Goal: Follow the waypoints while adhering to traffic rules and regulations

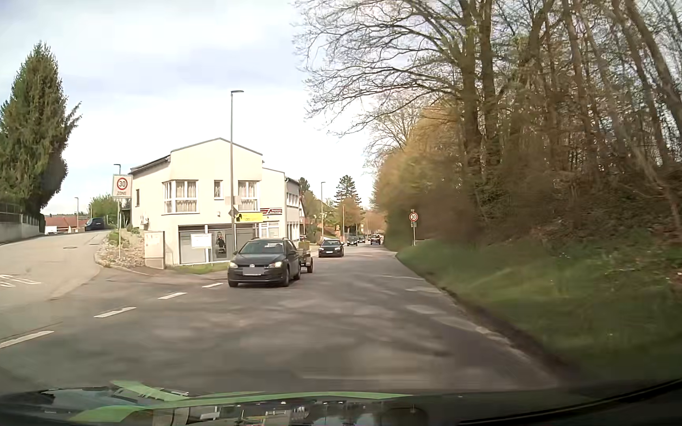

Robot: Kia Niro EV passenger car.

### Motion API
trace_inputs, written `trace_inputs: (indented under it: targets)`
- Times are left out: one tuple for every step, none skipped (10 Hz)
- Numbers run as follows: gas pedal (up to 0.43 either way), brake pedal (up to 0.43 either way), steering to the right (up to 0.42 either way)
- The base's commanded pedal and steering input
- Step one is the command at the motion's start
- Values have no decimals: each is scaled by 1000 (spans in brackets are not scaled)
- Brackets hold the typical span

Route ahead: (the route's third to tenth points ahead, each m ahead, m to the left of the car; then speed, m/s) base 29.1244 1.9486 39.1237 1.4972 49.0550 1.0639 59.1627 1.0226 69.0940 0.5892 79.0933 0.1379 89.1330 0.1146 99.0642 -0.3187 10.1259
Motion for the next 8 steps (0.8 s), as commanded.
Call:
trace_inputs:
  targets:
    - [28,0,-1]
    - [20,0,0]
    - [0,0,4]
    - [0,0,4]
    - [0,0,4]
    - [0,0,4]
    - [0,0,6]
    - [0,0,7]
